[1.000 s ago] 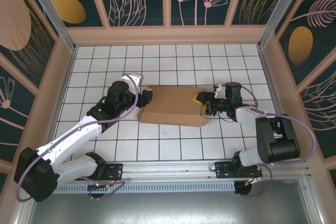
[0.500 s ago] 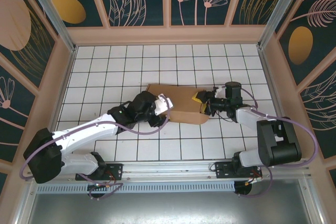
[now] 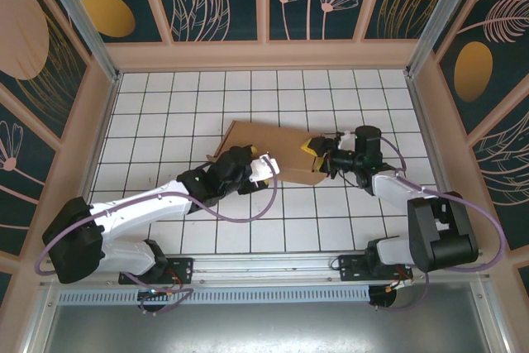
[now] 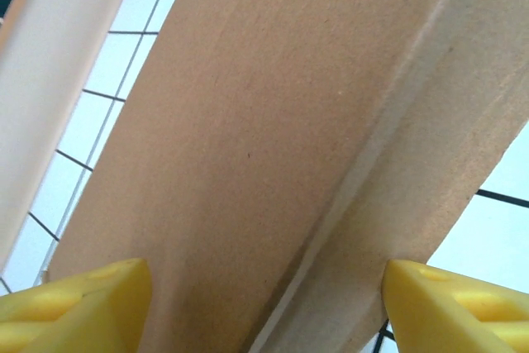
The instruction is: Fold the paper box
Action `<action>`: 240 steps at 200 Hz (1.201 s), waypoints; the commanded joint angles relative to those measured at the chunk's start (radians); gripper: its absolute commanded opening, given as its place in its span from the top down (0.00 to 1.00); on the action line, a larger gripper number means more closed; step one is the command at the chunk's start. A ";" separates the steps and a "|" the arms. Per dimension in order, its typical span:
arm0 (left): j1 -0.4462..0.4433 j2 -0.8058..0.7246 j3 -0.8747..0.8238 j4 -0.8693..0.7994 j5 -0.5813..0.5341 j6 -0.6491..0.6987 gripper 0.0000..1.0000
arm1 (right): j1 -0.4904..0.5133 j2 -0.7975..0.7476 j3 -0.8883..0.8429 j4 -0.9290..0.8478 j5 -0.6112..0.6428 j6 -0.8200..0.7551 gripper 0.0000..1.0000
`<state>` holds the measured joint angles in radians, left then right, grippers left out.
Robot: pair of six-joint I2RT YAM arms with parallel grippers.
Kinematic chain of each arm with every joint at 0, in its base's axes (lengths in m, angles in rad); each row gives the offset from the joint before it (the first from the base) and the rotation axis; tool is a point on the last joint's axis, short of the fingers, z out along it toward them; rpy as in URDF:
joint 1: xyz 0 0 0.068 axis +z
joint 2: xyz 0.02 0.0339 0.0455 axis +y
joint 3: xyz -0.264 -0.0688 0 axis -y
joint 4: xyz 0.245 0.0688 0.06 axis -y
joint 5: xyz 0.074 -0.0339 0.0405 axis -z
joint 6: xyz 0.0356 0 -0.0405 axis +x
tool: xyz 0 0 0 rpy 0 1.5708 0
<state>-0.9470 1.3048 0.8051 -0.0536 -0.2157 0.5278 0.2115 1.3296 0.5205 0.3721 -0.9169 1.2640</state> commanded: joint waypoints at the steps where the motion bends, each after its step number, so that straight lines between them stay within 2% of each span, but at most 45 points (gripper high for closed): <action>1: -0.010 -0.018 -0.034 -0.012 -0.044 0.145 0.24 | 0.019 -0.049 0.001 0.105 -0.095 0.091 0.57; 45: -0.019 -0.059 -0.078 0.053 -0.086 0.298 0.20 | 0.020 -0.053 -0.002 0.151 -0.103 0.150 0.57; 69: -0.020 -0.072 -0.072 0.012 -0.082 0.399 0.19 | 0.020 -0.057 -0.010 0.162 -0.100 0.174 0.57; 106: -0.021 -0.050 -0.096 0.203 -0.240 0.527 0.21 | 0.032 -0.066 -0.017 0.172 -0.100 0.208 0.57; 150: -0.022 0.013 -0.034 0.404 -0.333 0.656 0.34 | 0.071 -0.077 -0.051 0.177 -0.090 0.253 0.57; 190: -0.023 0.012 -0.015 0.363 -0.317 0.665 0.51 | 0.066 -0.108 -0.083 0.170 -0.063 0.265 0.53; 222: -0.024 -0.012 0.006 0.274 -0.300 0.633 0.69 | 0.062 -0.122 -0.088 0.138 -0.050 0.238 0.39; 240: -0.024 -0.020 0.031 0.214 -0.294 0.597 0.72 | 0.047 -0.138 -0.086 0.089 -0.038 0.208 0.25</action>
<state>-0.9775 1.3224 0.7647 0.1814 -0.4908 1.1919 0.2554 1.2301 0.4507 0.5179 -0.9176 1.5253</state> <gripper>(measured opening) 0.433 0.673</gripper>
